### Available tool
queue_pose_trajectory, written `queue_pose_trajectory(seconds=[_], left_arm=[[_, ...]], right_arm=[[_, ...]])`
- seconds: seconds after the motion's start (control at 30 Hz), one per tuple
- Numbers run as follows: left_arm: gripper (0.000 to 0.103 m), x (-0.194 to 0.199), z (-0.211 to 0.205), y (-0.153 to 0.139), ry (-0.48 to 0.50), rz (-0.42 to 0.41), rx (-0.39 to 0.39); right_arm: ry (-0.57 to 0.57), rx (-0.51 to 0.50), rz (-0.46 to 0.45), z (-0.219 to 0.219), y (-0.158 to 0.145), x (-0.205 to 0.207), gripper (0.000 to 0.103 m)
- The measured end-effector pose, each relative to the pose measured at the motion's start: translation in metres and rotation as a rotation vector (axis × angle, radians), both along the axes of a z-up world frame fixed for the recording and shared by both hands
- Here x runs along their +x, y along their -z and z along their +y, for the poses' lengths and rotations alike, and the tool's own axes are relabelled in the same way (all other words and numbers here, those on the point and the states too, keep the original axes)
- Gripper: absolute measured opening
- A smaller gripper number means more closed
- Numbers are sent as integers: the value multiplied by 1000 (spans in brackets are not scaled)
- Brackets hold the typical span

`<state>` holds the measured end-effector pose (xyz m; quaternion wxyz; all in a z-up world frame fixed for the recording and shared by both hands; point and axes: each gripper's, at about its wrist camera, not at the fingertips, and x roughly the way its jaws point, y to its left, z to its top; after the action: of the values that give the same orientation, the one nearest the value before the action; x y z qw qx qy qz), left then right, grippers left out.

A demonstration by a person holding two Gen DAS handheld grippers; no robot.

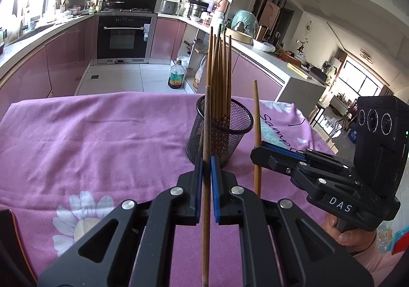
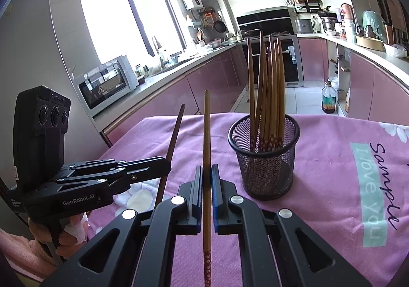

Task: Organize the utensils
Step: 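Lift the left gripper's chopstick toward the mesh holder while the right gripper carries its own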

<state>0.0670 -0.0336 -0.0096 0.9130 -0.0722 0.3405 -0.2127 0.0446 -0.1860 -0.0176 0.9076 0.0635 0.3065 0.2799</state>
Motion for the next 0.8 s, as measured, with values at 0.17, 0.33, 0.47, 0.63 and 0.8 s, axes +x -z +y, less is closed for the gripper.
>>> queue_pose_trajectory(seconds=[0.17, 0.33, 0.47, 0.63, 0.8], left_arm=[[7, -1, -1, -4, 5, -11, -5], [7, 0, 0, -6, 6, -21, -9], [7, -2, 0, -9, 9, -28, -14], [7, -1, 0, -10, 13, -30, -20], [7, -1, 1, -12, 15, -38, -25]], right_arm=[[3, 4, -8, -4, -3, 3, 5], [2, 4, -16, -5, -4, 4, 5], [2, 5, -24, -5, -6, 2, 5], [5, 10, -29, -6, -7, 1, 5], [8, 11, -33, -7, -8, 1, 5]])
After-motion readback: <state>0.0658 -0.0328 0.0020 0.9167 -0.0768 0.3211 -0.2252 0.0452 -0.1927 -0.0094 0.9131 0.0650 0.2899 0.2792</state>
